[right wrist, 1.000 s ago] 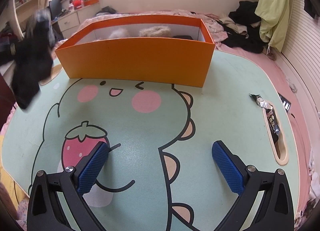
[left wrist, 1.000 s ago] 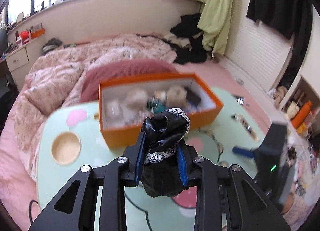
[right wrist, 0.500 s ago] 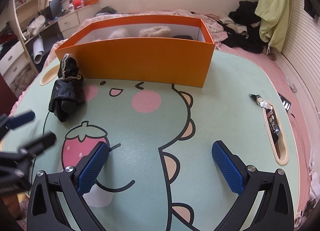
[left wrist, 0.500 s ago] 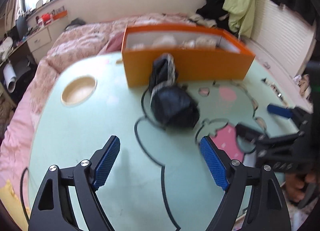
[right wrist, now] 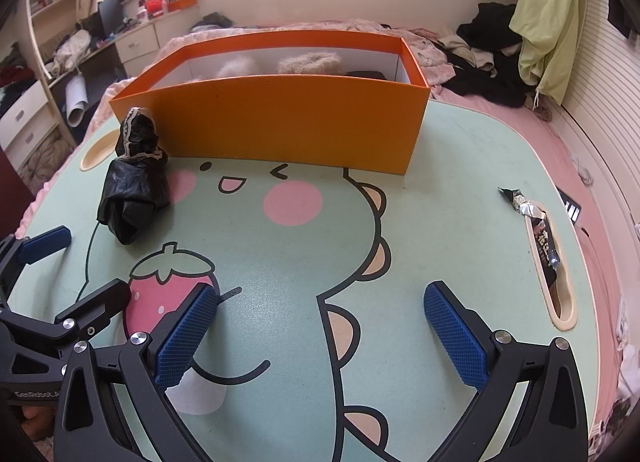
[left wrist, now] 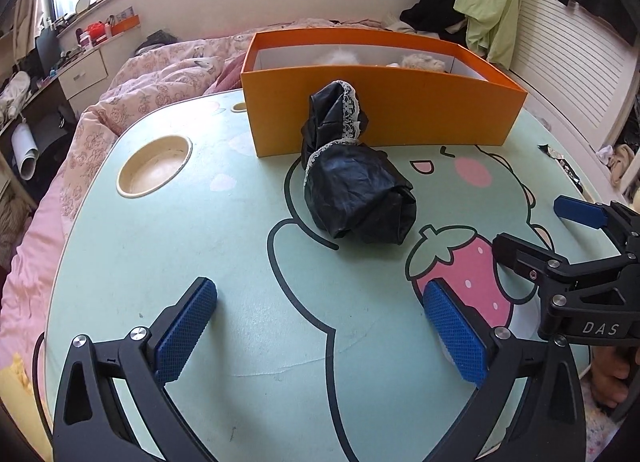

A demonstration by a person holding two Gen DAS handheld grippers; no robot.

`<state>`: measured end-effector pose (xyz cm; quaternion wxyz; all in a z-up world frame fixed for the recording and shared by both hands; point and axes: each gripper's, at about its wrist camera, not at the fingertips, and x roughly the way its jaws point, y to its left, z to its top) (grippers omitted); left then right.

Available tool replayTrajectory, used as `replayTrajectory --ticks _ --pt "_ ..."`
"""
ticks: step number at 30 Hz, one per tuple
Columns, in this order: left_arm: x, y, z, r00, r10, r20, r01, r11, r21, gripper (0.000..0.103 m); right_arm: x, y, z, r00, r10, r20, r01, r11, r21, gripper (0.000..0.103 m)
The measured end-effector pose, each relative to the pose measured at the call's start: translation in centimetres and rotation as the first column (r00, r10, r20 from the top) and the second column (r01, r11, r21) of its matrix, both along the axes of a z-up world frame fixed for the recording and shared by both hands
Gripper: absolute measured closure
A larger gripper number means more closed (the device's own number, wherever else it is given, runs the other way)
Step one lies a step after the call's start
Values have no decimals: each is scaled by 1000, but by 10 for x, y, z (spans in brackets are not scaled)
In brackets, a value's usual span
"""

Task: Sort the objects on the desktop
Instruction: 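Reach into the orange box and grasp the brown fluffy pompom with the right tool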

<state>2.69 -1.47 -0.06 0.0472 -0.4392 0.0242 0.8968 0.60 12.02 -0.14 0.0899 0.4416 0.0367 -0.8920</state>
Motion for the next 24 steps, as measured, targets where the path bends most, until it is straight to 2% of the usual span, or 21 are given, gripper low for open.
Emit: replayTrajectory --ticks 18,21,24 --pt "1 1 0 1000 1 0 -1 1000 2 0 1 2 0 1000 3 0 -3 1000 -11 1" --pt "1 0 0 1000 0 1 0 1000 5 0 -1 10 9 1000 16 -5 -16 998 -67 12" --pt "2 1 0 1000 1 0 -1 1000 4 0 -9 15 34 998 22 -52 -27 995 -97 20"
